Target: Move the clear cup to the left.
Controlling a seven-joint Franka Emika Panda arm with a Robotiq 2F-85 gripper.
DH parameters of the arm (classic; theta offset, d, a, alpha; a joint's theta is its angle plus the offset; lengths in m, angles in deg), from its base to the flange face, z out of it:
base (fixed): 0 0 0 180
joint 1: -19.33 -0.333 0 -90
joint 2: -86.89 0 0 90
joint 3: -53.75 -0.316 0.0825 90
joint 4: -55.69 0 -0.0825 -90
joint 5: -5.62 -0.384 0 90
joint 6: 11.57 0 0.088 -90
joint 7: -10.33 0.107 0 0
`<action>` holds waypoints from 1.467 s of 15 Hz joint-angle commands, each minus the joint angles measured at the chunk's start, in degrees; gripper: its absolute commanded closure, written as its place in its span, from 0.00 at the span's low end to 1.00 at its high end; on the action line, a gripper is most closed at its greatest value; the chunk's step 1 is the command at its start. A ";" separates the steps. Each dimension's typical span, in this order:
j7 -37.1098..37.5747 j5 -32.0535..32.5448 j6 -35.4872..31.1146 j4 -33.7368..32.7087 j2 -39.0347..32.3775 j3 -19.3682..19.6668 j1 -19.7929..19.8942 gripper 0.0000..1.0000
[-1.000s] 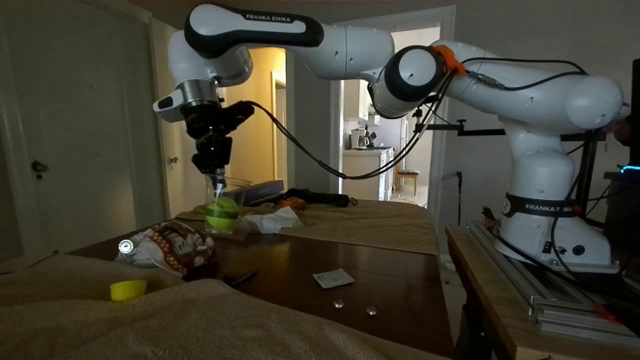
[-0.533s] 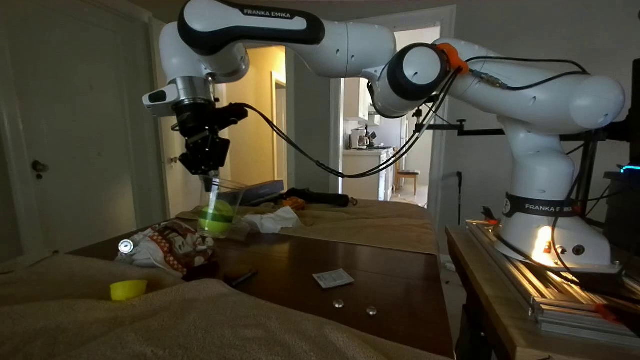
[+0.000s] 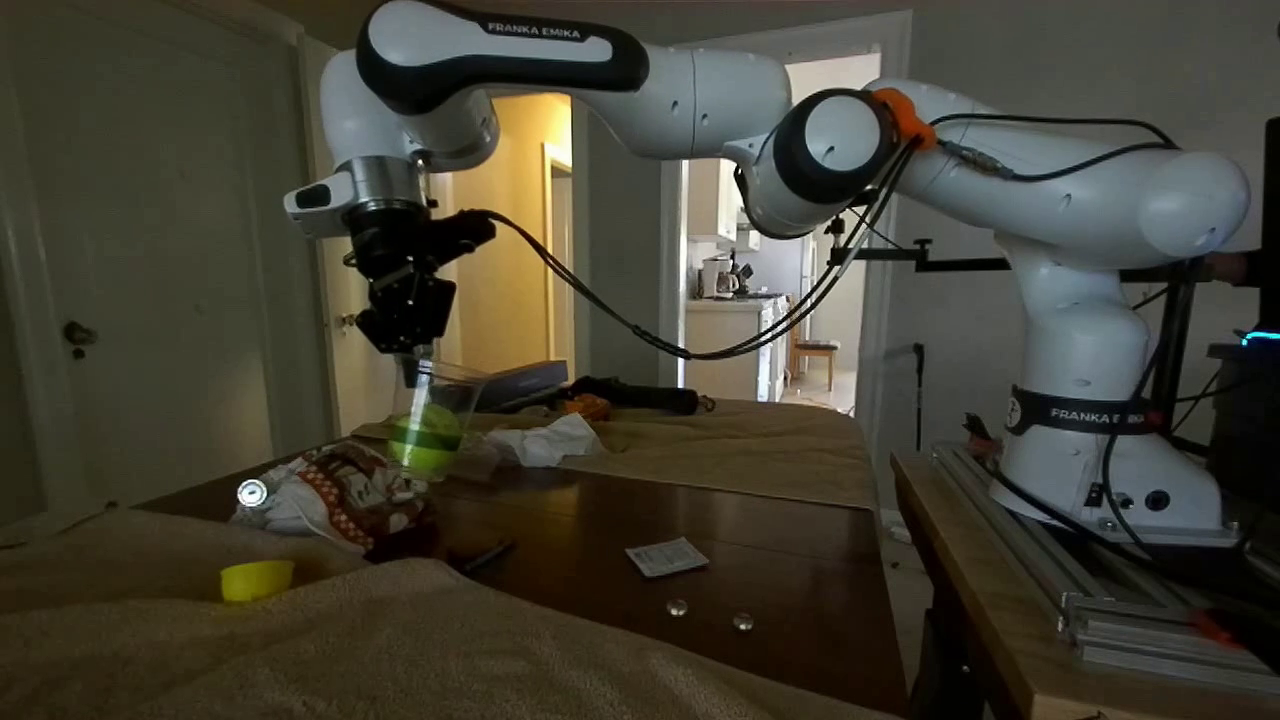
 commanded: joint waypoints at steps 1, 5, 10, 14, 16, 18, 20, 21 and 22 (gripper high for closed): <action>5.74 -2.08 -2.88 0.56 -1.33 -1.10 -0.15 0.99; 8.47 -0.51 -2.47 1.26 -1.90 -0.52 -1.61 0.99; 12.03 3.13 6.91 -0.35 -2.48 2.11 -4.85 0.99; 12.34 7.07 14.59 0.05 -2.20 4.37 -7.77 0.99; 11.26 9.51 17.37 0.00 -2.28 5.47 -9.32 0.99; 9.59 11.87 18.94 -0.17 -2.46 6.28 -10.77 0.99; 6.27 13.91 17.78 -0.82 -2.89 6.61 -11.97 0.99; 5.08 15.03 16.34 -1.07 -3.02 7.04 -12.62 0.99; 3.69 15.90 14.02 -1.10 -3.02 7.22 -13.06 0.99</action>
